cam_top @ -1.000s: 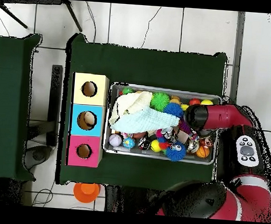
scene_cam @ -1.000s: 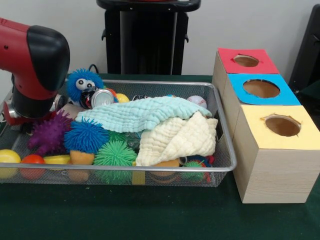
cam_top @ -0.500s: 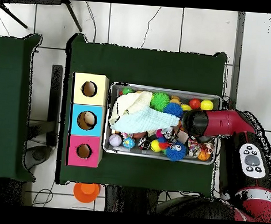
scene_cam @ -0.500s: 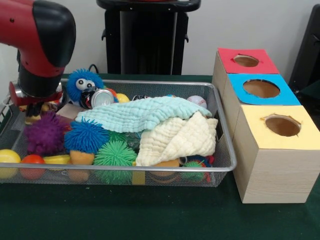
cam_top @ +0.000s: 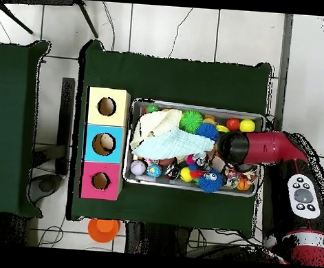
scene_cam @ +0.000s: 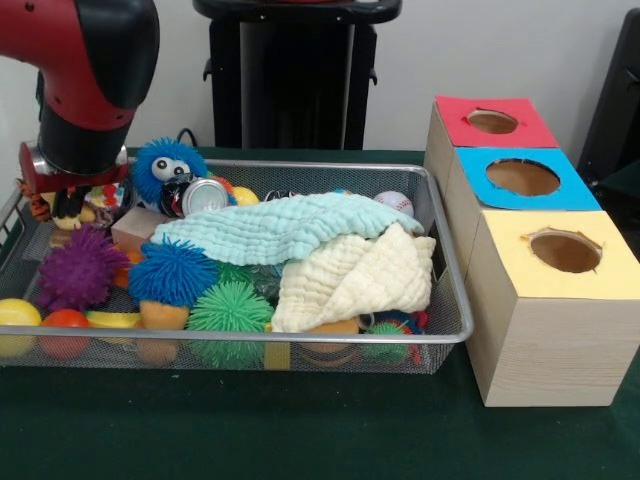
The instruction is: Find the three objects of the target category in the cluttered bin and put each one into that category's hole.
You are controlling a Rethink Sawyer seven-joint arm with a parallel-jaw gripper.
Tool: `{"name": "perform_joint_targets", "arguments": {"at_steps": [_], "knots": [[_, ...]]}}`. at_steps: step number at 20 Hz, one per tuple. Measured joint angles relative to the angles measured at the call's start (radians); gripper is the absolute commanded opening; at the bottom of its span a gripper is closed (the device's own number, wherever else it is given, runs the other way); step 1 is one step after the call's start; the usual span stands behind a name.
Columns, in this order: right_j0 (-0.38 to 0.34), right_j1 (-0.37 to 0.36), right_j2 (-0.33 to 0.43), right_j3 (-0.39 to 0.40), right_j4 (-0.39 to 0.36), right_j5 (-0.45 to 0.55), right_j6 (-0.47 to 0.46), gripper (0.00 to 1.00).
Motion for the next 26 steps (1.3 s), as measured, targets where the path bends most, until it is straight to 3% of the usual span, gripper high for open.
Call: {"name": "perform_joint_targets", "arguments": {"at_steps": [7, 16, 26], "knots": [[0.0, -0.027, 0.012, 0.041, 0.008, -0.043, 0.0, 0.0], [0.0, -0.134, 0.028, 0.166, 0.074, -0.219, 0.0, 0.0], [0.002, -0.271, 0.045, 0.281, 0.177, -0.31, 0.0, 0.0]]}}
